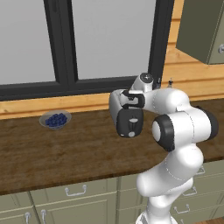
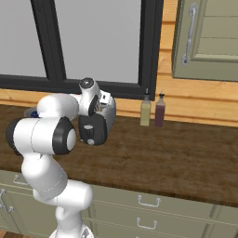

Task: Start the toaster. Once the lever pops up, take the bread to the plate on the dining counter.

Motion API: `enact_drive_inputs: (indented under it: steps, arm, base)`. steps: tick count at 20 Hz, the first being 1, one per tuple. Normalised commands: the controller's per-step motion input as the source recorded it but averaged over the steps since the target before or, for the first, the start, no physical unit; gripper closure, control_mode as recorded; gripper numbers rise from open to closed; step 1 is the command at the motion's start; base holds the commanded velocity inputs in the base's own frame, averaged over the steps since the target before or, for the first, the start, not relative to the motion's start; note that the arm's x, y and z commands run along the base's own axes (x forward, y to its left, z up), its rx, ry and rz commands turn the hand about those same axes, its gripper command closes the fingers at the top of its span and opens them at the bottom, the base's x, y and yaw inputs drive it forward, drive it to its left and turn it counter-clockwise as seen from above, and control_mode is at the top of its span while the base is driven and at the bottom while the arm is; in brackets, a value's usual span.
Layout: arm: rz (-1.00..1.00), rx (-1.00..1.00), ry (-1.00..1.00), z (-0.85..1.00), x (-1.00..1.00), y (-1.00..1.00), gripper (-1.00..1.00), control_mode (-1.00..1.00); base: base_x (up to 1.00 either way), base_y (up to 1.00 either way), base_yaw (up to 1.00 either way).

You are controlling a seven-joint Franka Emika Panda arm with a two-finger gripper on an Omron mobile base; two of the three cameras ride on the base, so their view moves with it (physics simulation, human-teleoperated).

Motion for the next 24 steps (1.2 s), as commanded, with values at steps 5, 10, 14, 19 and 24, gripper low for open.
enact_drive_inputs:
  steps: [5, 10, 14, 19, 24]
  arm:
    - [0.00, 0.00, 0.00, 0.00, 0.00, 0.00, 1.00, -1.00]
    - [0.00, 0.00, 0.00, 0.00, 0.00, 0.00, 1.00, -1.00]
    - [0.00, 0.00, 0.00, 0.00, 0.00, 0.00, 1.00, -1.00]
    - [0.00, 0.00, 0.00, 0.00, 0.00, 0.00, 1.00, -1.00]
    - [0.00, 0.00, 0.00, 0.00, 0.00, 0.00, 1.00, -1.00]
  base:
    - [0.00, 0.00, 0.00]
    - [0.00, 0.00, 0.00]
    - [0.00, 0.00, 0.00]
    - [0.00, 0.00, 0.00]
    - [0.00, 0.00, 0.00]
